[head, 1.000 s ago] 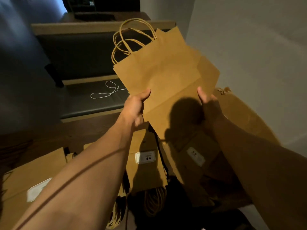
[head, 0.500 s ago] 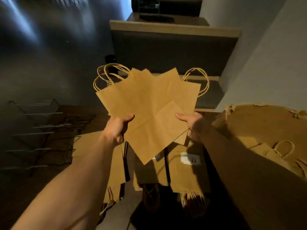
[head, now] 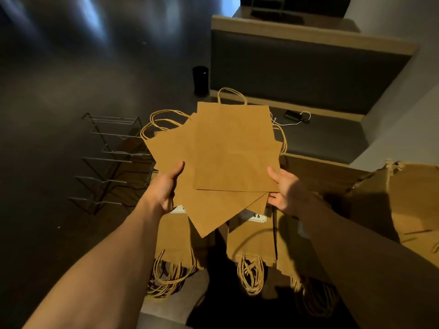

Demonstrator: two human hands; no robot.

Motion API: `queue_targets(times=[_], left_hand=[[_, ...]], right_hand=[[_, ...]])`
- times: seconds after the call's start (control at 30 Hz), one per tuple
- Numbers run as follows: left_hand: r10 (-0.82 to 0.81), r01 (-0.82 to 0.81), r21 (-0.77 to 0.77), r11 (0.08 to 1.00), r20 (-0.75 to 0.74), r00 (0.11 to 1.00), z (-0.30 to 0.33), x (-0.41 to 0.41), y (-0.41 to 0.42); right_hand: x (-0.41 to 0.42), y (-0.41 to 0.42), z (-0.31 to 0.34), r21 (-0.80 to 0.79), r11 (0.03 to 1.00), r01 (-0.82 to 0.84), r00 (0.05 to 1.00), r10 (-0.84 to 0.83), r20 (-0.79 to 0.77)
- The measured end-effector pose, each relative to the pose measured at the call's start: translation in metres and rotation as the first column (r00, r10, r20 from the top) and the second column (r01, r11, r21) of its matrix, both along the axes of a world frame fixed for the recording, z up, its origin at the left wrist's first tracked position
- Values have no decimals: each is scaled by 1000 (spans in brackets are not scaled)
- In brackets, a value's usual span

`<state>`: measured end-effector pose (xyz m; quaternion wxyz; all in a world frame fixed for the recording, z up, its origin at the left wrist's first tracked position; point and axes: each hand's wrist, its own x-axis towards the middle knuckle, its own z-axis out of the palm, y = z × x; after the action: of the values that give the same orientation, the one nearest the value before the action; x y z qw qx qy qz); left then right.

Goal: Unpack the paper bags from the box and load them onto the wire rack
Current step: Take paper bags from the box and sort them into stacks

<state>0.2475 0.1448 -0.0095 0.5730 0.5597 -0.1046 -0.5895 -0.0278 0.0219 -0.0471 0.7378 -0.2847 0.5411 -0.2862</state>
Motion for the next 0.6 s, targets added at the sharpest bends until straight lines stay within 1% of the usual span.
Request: queue_targets(times=[0.07, 0.13, 0.17, 0.2, 0.23, 0.33, 0.37, 0.4, 0.43, 0.5, 0.53, 0.6], left_hand=[[14, -15, 14, 1000, 65, 998, -4, 7, 5], [47, -48, 8, 999, 117, 992, -8, 11, 9], [54, -57, 20, 998, 145, 988, -10, 10, 10], [55, -59, 30, 998, 136, 989, -13, 10, 10], [61, -64, 19, 998, 109, 992, -17, 11, 9], [103, -104, 24, 994, 52, 993, -23, 21, 9], [105, -106, 24, 994, 33, 994, -22, 24, 9], [119, -119, 22, 993, 16, 993, -19, 25, 9], [110, -111, 22, 994, 26, 994, -15, 26, 12], [85, -89, 44, 995, 93, 992, -9, 27, 13], [73, -81, 51, 995, 138, 988, -6, 28, 15], [55, -61, 40, 997, 133, 990, -5, 30, 21]], right_hand=[[12, 16, 28, -2, 996, -89, 988, 88, -123], [18, 17, 30, -15, 987, -158, 979, 155, -134], [22, 17, 31, -38, 986, -162, 979, 156, -133], [27, 18, 33, -84, 986, -143, 980, 130, -148], [33, 19, 35, -146, 985, -91, 984, 66, -167], [51, 23, 43, -320, 941, 106, 970, -169, -176], [54, 23, 45, -315, 939, 140, 971, -193, -144], [54, 19, 44, -263, 956, 131, 984, -158, -87], [54, 16, 44, -180, 981, 70, 996, -79, -43], [51, 15, 43, -71, 988, -136, 989, 131, -74], [50, 13, 42, -38, 978, -206, 974, 201, -107], [48, 14, 46, -9, 959, -282, 952, 278, -125]])
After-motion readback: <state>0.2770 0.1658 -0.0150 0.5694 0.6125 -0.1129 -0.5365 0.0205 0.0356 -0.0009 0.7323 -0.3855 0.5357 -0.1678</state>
